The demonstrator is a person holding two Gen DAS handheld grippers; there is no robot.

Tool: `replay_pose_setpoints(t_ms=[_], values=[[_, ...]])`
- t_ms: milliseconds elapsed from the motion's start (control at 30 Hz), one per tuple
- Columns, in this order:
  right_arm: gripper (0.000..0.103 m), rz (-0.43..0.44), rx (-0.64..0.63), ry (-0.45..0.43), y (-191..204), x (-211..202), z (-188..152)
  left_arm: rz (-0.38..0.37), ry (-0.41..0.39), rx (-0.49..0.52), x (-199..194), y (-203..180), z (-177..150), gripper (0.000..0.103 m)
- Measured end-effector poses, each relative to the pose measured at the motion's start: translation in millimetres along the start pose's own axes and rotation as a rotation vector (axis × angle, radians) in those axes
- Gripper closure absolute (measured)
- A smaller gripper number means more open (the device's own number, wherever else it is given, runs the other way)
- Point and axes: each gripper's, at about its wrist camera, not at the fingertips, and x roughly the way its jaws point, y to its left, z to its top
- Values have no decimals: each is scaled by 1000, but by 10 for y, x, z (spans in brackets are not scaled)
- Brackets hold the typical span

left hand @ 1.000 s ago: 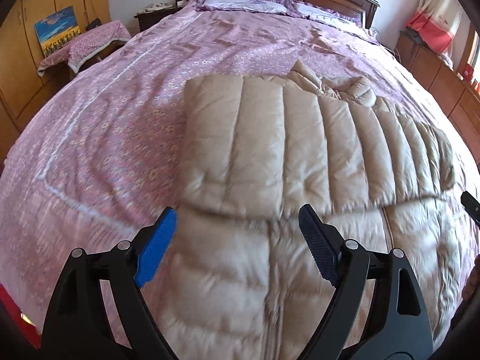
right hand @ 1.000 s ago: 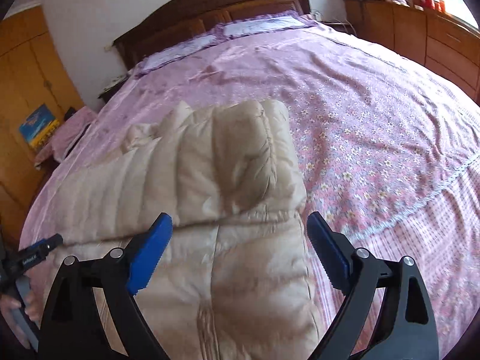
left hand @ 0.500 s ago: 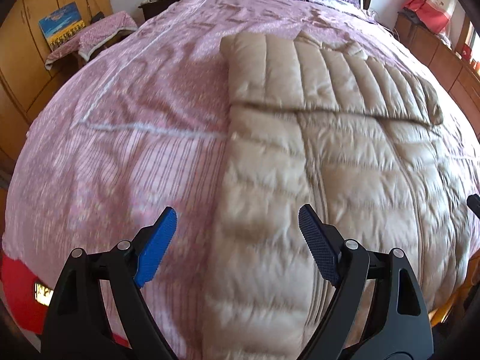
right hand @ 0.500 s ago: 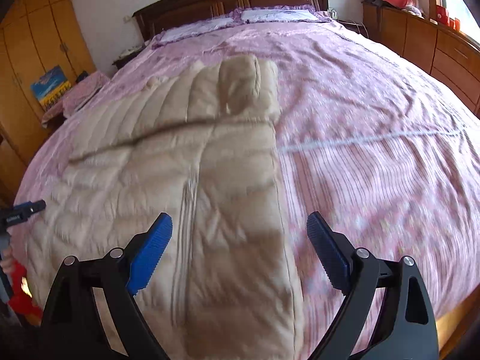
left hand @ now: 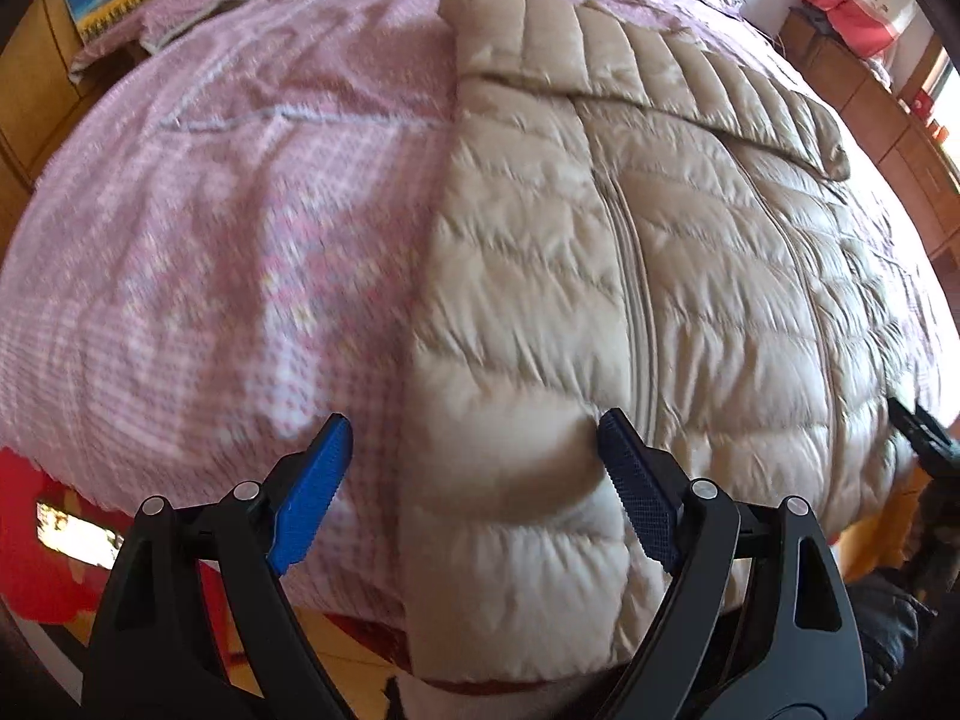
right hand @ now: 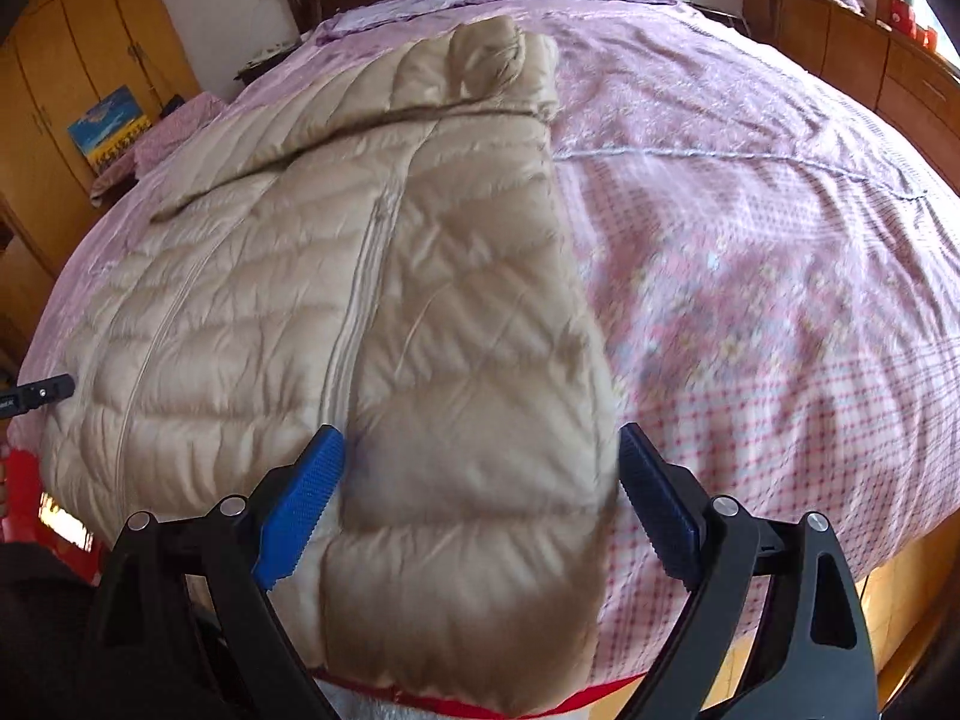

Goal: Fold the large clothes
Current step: 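Move both open grippers toward the jacket hem, then grasp the jacket hem with both grippers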

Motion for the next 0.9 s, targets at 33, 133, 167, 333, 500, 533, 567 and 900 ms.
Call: replay_pose_setpoints(t_ms=[33, 133, 167, 333, 500, 533, 567, 900], values=[[15, 4, -2, 2, 6, -4, -16, -17, 11, -1, 12, -7, -24, 19], [15, 31, -2, 13, 29, -10, -56, -105, 62, 0, 56, -59, -118, 19], [15, 40, -7, 17, 40, -13, -71, -117, 66, 9, 54, -89, -148, 19], [15, 94, -34, 26, 136, -34, -116, -174, 43, 51, -13, -228, -195, 19], [24, 123, -55, 18, 237, -22, -120, -133, 53, 72, 114, -305, -193, 30], [26, 120, -60, 18, 250, -19, -122, -126, 53, 71, 124, -303, -188, 36], [33, 112, -65, 17, 258, -23, -124, -123, 49, 72, 108, -298, -181, 45], [87, 158, -40, -115, 199, -452, 77, -184, -66, 113, -407, -403, -73, 86]])
